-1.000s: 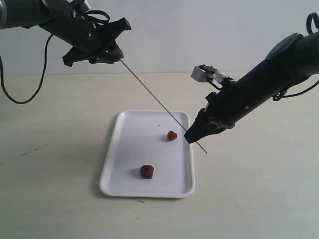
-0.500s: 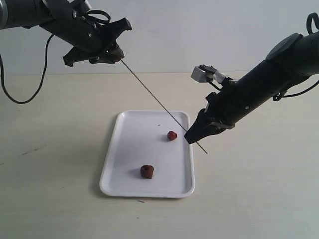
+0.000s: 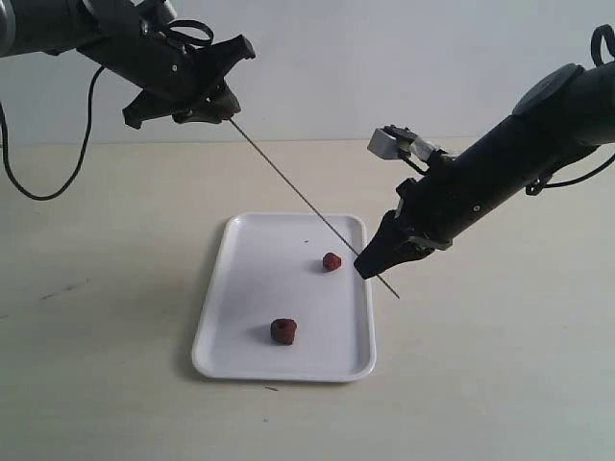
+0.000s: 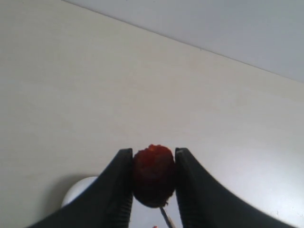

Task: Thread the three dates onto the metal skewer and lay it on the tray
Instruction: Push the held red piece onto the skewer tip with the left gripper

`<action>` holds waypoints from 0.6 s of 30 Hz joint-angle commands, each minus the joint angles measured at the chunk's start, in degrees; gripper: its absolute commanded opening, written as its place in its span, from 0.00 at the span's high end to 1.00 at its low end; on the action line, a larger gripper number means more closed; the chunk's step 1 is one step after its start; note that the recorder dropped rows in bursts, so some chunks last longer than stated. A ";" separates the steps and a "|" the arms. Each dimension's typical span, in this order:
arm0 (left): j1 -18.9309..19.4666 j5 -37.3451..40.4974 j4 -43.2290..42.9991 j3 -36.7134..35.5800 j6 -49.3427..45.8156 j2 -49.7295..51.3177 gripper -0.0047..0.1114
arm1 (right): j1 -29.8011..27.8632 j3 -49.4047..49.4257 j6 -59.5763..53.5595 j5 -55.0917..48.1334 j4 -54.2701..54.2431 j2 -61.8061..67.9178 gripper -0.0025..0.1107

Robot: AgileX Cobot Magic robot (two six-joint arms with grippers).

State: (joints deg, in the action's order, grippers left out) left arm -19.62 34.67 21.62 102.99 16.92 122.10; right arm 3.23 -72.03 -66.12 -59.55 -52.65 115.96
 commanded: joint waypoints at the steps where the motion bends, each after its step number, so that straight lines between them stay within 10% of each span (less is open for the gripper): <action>1: -0.46 0.29 0.07 0.28 -0.42 -0.83 0.70 | 0.11 -0.30 -0.74 1.02 -0.72 0.00 0.98; 18: -0.46 2.31 0.29 0.28 -1.55 -0.83 0.70 | 0.11 -0.30 -0.74 3.94 -0.16 0.00 0.98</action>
State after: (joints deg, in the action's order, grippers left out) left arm -19.83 36.69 21.62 102.99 15.77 122.10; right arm 3.23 -72.03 -66.45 -56.48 -52.42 115.96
